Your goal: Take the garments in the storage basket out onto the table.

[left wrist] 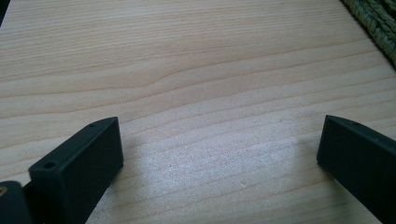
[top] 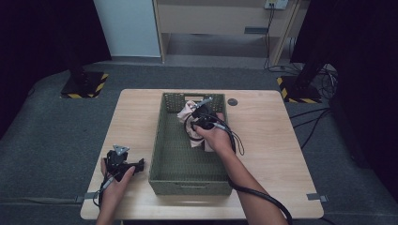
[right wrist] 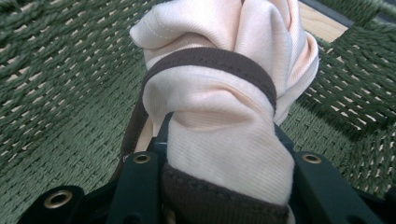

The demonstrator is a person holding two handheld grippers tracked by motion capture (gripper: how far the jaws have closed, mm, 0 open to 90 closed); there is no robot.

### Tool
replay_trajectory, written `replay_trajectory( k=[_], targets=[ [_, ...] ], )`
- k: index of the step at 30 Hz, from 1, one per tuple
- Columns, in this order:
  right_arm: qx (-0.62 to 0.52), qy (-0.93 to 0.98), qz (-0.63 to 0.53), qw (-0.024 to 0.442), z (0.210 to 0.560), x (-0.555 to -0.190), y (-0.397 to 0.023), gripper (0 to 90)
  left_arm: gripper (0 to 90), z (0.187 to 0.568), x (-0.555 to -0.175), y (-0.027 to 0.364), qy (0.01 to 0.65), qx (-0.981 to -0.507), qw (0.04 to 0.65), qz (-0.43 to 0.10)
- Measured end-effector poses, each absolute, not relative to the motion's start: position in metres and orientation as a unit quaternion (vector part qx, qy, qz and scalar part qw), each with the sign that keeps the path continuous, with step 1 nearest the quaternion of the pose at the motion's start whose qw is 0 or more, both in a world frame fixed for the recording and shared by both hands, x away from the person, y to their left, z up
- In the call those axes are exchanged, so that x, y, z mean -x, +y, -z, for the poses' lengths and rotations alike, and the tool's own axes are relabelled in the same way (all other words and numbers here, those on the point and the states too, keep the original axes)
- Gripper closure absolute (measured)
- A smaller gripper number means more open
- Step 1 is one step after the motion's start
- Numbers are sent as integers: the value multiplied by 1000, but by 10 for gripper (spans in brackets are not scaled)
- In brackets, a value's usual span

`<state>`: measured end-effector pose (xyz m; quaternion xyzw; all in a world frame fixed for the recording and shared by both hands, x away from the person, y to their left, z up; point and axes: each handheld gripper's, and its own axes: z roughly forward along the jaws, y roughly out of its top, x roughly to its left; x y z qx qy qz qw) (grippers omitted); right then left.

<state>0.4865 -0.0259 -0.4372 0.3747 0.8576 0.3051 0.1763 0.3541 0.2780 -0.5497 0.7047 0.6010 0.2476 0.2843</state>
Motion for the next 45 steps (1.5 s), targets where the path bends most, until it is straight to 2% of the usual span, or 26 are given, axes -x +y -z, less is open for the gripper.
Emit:
replay_trajectory(
  k=[45],
  targets=[
    [-351, 846, -349, 197, 379, -453, -43, 599, 0, 550, -354, 278, 601, -705, 284, -248]
  ],
)
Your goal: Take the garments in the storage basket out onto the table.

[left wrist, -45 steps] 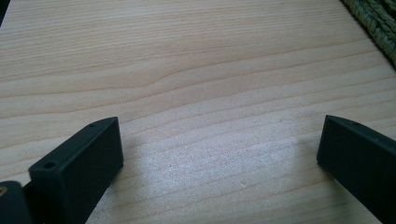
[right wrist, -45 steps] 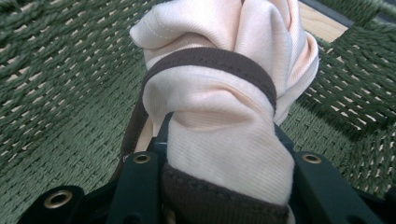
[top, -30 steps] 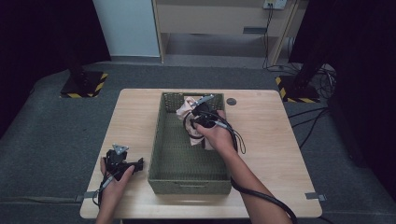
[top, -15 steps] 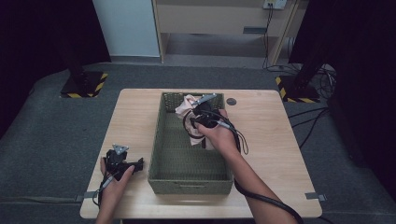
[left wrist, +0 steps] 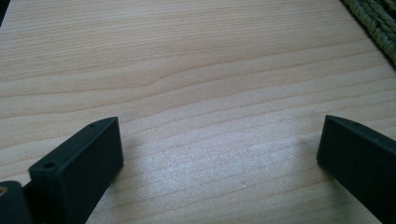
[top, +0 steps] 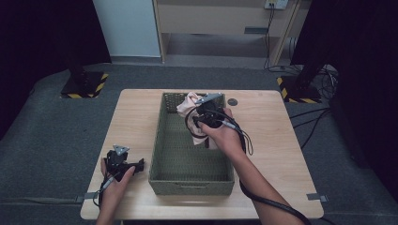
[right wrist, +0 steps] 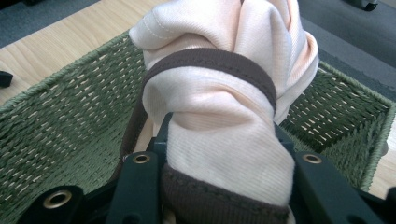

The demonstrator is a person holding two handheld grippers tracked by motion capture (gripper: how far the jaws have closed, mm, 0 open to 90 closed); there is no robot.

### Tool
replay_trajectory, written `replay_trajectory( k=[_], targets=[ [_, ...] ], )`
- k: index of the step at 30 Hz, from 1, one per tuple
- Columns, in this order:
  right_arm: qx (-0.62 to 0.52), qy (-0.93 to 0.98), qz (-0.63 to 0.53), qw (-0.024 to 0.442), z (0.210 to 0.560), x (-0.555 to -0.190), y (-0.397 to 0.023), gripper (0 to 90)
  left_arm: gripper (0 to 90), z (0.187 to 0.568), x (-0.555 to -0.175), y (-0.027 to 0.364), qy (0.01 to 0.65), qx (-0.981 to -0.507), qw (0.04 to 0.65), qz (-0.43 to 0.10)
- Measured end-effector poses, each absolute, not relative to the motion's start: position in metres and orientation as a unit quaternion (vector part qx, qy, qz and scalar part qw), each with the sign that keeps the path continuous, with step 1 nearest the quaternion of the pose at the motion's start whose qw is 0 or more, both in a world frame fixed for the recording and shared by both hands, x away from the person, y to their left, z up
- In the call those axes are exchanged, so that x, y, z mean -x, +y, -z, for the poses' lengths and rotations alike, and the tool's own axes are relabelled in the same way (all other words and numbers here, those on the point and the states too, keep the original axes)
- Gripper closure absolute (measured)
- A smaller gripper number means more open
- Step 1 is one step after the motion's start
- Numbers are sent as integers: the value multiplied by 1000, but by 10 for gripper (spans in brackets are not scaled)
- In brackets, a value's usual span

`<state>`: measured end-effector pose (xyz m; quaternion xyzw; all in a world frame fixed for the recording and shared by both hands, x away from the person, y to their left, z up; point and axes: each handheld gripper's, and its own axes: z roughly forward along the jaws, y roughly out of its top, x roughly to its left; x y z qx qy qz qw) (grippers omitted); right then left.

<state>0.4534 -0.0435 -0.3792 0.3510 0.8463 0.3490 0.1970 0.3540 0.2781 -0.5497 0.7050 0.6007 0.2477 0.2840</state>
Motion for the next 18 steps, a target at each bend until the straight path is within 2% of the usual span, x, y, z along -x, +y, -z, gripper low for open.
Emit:
replay_trajectory(
  k=[18],
  targets=[
    [-353, 840, -362, 197, 369, -446, -60, 599, 0, 550, -354, 278, 601, -705, 284, -248]
  ],
)
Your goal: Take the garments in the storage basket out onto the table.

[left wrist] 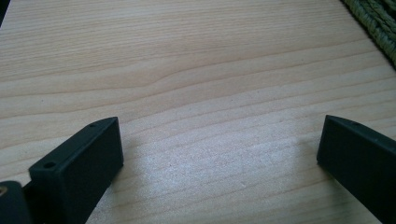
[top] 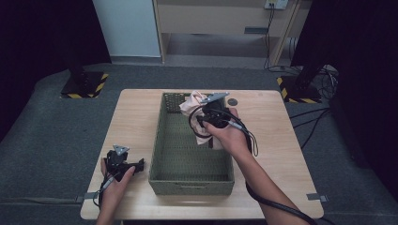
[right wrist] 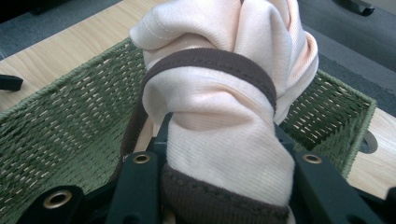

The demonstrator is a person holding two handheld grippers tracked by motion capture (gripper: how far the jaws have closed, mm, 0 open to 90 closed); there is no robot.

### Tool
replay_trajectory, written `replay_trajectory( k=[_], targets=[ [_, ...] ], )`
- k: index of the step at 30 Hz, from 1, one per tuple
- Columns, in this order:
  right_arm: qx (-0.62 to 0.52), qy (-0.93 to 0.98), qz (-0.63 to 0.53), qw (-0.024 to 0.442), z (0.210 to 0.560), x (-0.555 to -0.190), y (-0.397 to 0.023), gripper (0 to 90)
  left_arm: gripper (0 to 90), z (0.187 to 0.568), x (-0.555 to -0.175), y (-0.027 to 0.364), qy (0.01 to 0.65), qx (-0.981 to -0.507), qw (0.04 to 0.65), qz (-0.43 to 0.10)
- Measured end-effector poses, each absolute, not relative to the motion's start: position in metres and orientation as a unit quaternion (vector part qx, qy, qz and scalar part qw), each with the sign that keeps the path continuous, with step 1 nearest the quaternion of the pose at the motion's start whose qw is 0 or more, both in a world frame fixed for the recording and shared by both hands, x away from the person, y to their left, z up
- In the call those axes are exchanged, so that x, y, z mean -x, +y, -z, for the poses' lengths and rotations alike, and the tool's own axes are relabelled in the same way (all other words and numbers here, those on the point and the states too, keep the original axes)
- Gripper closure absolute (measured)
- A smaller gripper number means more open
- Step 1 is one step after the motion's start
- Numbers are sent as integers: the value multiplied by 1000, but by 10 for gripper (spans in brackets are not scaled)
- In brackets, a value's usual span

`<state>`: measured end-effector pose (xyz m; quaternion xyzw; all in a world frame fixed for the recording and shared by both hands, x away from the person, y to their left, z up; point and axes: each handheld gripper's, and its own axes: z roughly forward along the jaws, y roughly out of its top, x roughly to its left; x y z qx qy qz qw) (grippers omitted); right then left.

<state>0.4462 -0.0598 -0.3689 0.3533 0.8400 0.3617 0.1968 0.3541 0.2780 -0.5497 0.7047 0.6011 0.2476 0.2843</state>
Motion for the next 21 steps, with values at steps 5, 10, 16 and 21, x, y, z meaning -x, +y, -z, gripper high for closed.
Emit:
replay_trajectory(
  k=[5, 10, 16, 21],
  targets=[
    [-353, 840, -363, 194, 369, -445, -62, 599, 0, 550, -354, 278, 601, -705, 284, -248],
    [-354, 838, -366, 195, 365, -442, -69, 599, 0, 550, -354, 278, 601, -705, 284, -248],
    [-356, 833, -375, 195, 360, -438, -80, 599, 0, 550, -354, 278, 601, -705, 284, -248],
    [-354, 831, -379, 199, 357, -436, -89, 599, 0, 550, -354, 278, 601, -705, 284, -248]
  ],
)
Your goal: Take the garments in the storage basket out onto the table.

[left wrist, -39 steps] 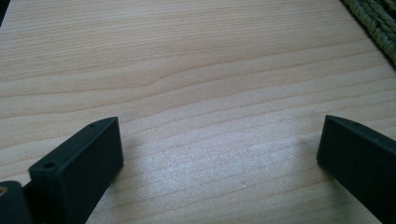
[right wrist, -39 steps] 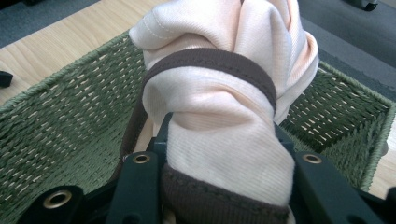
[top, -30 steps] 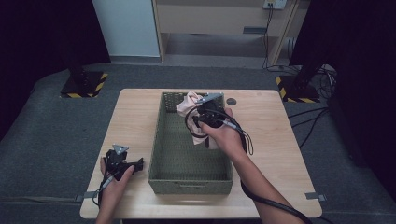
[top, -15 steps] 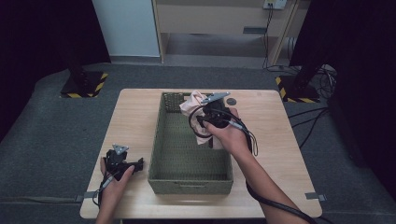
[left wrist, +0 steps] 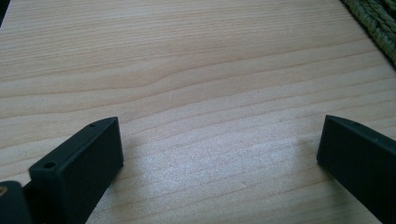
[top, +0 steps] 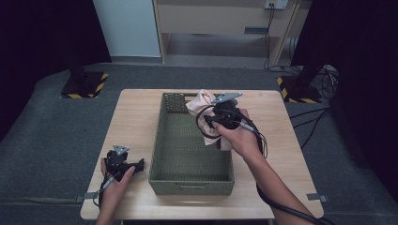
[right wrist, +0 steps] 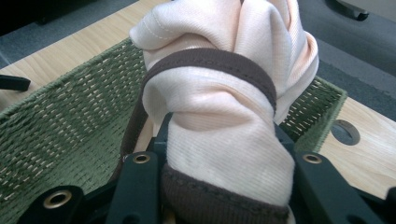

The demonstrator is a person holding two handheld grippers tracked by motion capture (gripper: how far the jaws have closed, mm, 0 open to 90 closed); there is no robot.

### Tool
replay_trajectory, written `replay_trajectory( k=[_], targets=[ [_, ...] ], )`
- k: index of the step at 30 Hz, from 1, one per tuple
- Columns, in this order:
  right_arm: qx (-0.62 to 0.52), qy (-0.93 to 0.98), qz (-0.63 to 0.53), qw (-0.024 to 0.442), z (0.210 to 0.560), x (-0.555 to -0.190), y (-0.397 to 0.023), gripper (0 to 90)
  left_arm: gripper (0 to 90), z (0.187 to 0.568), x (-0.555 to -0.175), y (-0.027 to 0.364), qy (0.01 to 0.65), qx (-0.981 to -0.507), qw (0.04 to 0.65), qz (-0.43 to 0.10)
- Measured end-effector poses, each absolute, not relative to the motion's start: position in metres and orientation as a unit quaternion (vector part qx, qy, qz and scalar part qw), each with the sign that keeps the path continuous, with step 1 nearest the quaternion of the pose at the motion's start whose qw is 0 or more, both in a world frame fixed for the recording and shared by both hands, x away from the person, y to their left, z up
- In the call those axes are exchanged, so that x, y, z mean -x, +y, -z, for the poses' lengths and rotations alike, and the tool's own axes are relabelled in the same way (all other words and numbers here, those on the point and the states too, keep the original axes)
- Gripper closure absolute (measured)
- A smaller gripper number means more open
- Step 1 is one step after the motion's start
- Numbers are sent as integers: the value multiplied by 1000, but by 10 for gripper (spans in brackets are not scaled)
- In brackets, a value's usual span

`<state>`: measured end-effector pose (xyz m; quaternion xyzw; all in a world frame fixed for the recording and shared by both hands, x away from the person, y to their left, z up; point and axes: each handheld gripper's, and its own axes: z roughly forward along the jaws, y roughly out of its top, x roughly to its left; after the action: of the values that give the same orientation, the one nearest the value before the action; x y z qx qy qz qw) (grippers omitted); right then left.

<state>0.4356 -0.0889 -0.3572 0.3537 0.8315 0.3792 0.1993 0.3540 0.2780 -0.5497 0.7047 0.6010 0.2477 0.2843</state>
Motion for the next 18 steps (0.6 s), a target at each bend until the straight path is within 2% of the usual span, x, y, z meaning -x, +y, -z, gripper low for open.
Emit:
replay_trajectory(
  k=[18],
  targets=[
    [-364, 818, -394, 209, 353, -428, -131, 599, 0, 550, -354, 278, 601, -705, 284, -248]
  ],
)
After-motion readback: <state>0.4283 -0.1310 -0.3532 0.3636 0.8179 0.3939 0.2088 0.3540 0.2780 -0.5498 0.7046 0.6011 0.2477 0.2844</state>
